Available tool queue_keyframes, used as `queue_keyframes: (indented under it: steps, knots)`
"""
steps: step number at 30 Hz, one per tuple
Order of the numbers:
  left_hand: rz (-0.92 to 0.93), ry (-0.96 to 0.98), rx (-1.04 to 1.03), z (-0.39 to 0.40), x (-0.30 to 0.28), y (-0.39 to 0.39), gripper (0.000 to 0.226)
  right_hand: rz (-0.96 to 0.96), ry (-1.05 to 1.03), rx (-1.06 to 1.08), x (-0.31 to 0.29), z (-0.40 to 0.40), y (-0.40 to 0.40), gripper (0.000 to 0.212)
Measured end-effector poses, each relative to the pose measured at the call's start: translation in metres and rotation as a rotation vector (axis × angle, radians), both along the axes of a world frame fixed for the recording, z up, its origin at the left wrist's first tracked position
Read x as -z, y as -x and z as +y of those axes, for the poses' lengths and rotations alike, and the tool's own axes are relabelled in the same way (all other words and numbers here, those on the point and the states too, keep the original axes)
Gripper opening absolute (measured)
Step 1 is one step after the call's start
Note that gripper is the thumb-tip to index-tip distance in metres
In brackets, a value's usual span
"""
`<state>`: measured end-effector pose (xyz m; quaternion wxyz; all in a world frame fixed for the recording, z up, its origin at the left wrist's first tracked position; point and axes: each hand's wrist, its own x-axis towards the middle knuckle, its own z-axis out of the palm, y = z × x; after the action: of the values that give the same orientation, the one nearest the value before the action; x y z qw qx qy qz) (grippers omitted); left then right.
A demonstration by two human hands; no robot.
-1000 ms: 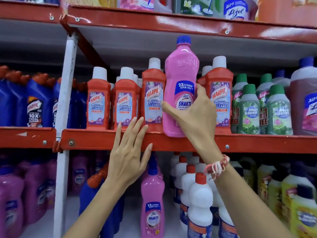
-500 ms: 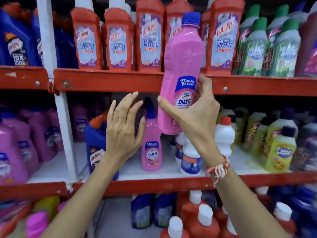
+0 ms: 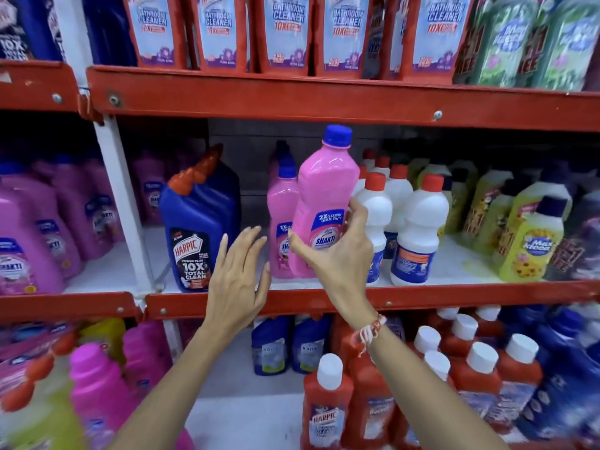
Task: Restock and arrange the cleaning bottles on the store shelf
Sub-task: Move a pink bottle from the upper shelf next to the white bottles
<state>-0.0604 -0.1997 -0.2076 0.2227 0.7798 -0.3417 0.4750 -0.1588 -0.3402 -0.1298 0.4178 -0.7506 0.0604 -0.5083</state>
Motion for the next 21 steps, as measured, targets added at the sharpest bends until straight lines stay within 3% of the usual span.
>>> queue_keyframes:
  steps: [10, 21]
  knots:
    - [0.067, -0.056, -0.033, -0.002, 0.027, -0.018, 0.044, 0.112, -0.035, -0.018, 0.031, 0.003, -0.032, 0.086]
    - [0.010, -0.006, -0.048, -0.007, 0.034, -0.022, 0.043, 0.177, -0.009, -0.043, 0.046, 0.006, -0.044, 0.089]
